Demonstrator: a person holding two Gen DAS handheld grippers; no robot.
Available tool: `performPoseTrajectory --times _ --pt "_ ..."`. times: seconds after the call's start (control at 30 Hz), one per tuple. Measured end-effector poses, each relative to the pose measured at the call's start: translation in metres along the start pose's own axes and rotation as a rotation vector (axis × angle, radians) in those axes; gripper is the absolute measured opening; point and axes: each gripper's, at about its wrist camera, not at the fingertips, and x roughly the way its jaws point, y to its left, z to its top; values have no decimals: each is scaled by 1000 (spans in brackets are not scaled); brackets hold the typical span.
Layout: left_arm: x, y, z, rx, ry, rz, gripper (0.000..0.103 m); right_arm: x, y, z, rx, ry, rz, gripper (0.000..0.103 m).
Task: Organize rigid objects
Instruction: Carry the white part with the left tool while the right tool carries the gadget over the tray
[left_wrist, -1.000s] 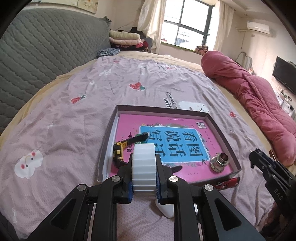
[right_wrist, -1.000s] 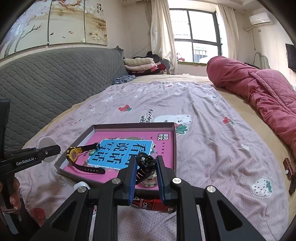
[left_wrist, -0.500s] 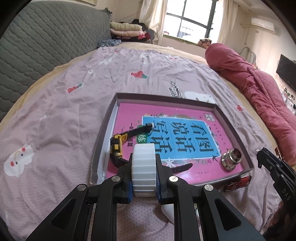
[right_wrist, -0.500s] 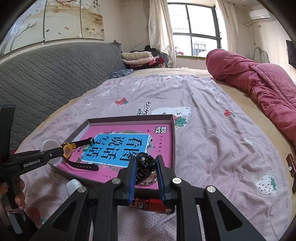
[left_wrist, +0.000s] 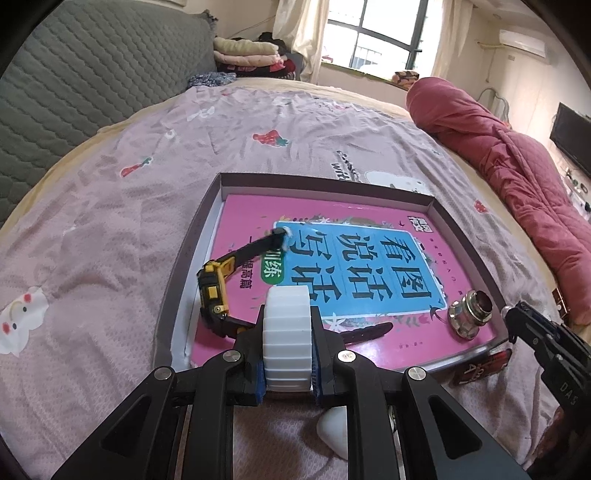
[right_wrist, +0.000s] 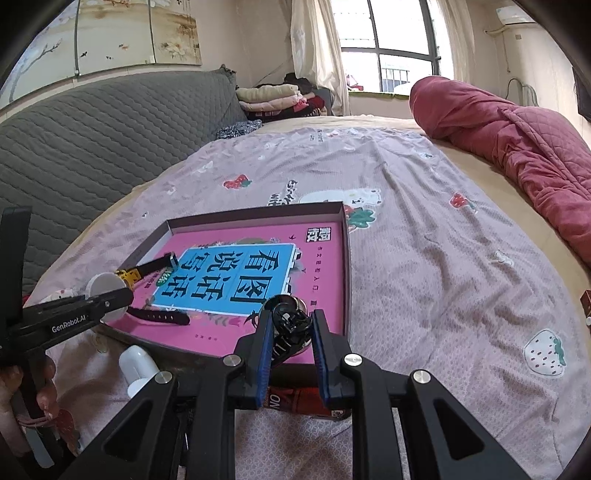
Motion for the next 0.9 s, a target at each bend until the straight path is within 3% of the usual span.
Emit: performPoseTrajectory --times 0.9 --pt "13 -23 0 34 -10 -47 18 17 -4 0 -10 18 -30 21"
